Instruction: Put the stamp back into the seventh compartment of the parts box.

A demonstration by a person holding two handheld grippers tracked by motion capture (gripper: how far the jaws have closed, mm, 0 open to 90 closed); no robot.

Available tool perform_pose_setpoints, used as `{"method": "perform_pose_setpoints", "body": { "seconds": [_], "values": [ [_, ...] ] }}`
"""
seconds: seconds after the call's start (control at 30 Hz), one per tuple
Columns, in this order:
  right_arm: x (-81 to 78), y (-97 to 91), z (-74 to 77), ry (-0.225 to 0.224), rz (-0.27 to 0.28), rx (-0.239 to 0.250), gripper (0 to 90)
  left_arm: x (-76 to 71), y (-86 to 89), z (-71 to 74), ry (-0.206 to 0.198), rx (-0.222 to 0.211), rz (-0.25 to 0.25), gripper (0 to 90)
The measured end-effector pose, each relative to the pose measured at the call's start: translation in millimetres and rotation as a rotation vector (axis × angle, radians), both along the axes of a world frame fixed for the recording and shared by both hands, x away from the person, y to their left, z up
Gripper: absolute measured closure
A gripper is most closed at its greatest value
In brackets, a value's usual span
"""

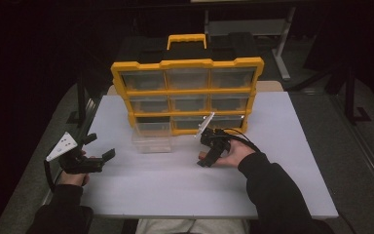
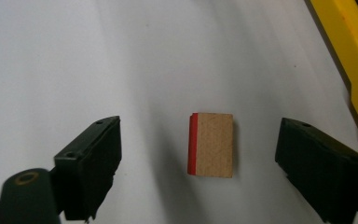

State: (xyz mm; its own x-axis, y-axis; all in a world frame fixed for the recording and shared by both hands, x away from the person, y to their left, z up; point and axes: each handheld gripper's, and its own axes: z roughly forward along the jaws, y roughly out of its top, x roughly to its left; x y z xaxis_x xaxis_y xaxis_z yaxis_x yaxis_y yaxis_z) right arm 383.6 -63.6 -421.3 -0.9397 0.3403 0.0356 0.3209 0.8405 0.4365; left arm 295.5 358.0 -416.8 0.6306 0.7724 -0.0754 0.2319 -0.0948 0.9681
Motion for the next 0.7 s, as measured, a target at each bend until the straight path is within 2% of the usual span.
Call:
{"method": "perform_pose_setpoints", "body": {
  "seconds": [0.2,0.4,0.57,0.6,0.67,0.7],
  "values": [
    [5.2,-1.0,-5.0,0.012,-0.007,-0.001,22.7,-0.1,0.3,0.1,0.0,-0.001,0.0,0.0],
    [9.7,-2.7,-9.2,0.038,0.001,0.0,35.6,0.0,0.5,0.1,0.0,-0.001,-0.002,0.0],
    [10.0,-3.3,-10.8,0.029,0.005,-0.007,39.5,-0.1,0.6,0.3,-0.001,-0.002,-0.002,0.0],
    [9.9,-3.0,-11.1,0.03,0.012,-0.004,43.1,-0.1,0.5,0.2,0.0,-0.002,-0.003,0.0],
    [9.8,-2.6,-11.2,0.024,0.014,-0.005,44.5,-0.1,0.4,0.2,-0.001,-0.002,-0.003,0.0],
    [9.9,-2.0,-11.5,0.022,0.019,0.0,48.9,-0.1,0.5,0.2,-0.001,-0.002,-0.003,0.0]
  ]
}}
